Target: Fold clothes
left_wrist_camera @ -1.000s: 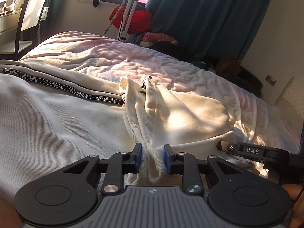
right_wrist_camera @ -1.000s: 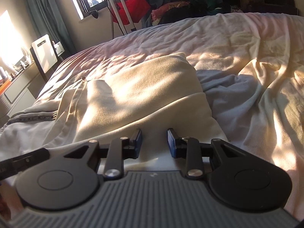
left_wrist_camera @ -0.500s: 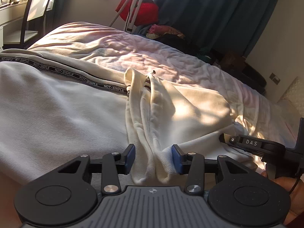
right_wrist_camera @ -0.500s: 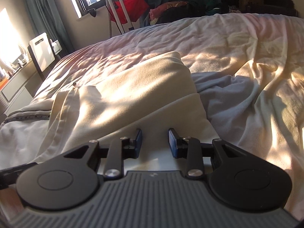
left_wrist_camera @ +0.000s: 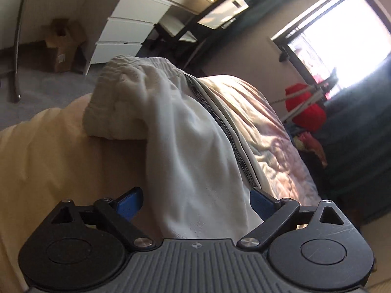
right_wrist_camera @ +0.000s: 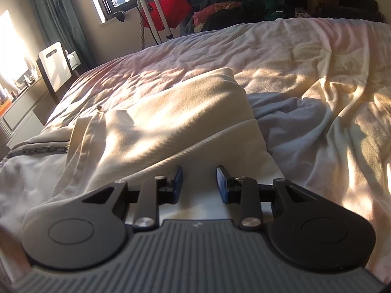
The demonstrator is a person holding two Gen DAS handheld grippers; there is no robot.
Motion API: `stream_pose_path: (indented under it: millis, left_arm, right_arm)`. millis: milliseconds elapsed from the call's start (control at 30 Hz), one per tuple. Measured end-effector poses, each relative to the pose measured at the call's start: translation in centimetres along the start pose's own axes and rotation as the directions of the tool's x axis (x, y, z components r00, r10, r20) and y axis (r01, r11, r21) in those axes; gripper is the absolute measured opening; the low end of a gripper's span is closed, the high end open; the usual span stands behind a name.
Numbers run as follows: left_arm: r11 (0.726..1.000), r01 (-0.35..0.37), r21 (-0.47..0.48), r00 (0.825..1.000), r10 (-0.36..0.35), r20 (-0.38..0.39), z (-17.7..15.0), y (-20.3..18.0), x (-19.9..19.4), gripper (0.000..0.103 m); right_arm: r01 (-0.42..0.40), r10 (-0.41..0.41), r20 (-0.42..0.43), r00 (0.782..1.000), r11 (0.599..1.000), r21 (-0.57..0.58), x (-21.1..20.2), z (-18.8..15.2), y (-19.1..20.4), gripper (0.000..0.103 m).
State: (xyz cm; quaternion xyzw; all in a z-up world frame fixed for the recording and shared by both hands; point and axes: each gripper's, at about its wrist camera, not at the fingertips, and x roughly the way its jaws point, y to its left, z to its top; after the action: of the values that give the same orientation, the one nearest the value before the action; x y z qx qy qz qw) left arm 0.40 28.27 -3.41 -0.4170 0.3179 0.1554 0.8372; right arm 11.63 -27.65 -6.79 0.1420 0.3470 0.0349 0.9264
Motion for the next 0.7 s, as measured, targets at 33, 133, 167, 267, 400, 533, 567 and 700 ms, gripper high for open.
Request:
stream_pose_path:
  millis: [33, 133, 167, 267, 400, 533, 567, 700]
  left_arm:
    - [0.999, -0.005, -0.043, 1.0, 0.005, 0.0, 0.8, 0.7, 0.3, 0.098]
    - [0.982, -0.031, -0.185, 0.999, 0.028, -0.019, 3.1, 3.4, 2.2, 0.096]
    - [0.971, -0.001, -0.24, 1.0, 0.002, 0.0, 3.7, 4.4, 2.5, 0.095]
    - [0.936, 0.059, -0.348, 0.996, -0.035, 0.076, 5.4, 6.7, 2.8, 0.086]
    - [0.93, 0.078, -0.358, 0.982, -0.01, 0.187, 7.3, 8.1, 2.2, 0.07]
    - [0.96, 0.06, -0.273, 0.973, 0.005, 0.232, 8.1, 7.9, 2.1, 0.036]
    - [0.971, 0.049, -0.233, 0.968, 0.011, 0.249, 8.0, 7.1, 1.9, 0.033]
    - [0.998, 0.008, -0.064, 0.94, 0.014, 0.341, 7.1, 2.6, 0.0, 0.027]
  right_arm:
    - [-0.004, 0.004, 0.0, 1.0, 1.0, -0.001, 0.0, 0.0, 0.1, 0.034]
    - [-0.013, 0.013, 0.001, 1.0, 1.0, -0.007, -0.1, 0.0, 0.4, 0.034]
    - [-0.012, 0.012, 0.002, 1.0, 1.0, -0.012, -0.1, 0.0, 0.5, 0.034]
    - [-0.018, 0.018, 0.022, 1.0, 0.999, -0.03, -0.3, 0.0, 1.1, 0.034]
    - [-0.098, 0.106, 0.099, 0.989, 0.991, -0.089, -1.1, -0.4, 2.4, 0.034]
    - [-0.176, 0.19, 0.064, 0.98, 0.968, -0.178, -0.5, -1.4, 4.5, 0.034]
    - [-0.181, 0.19, 0.031, 0.981, 0.965, -0.189, 0.1, -1.7, 4.9, 0.033]
    - [-0.151, 0.154, -0.006, 0.988, 0.957, -0.25, 1.3, -2.5, 5.9, 0.033]
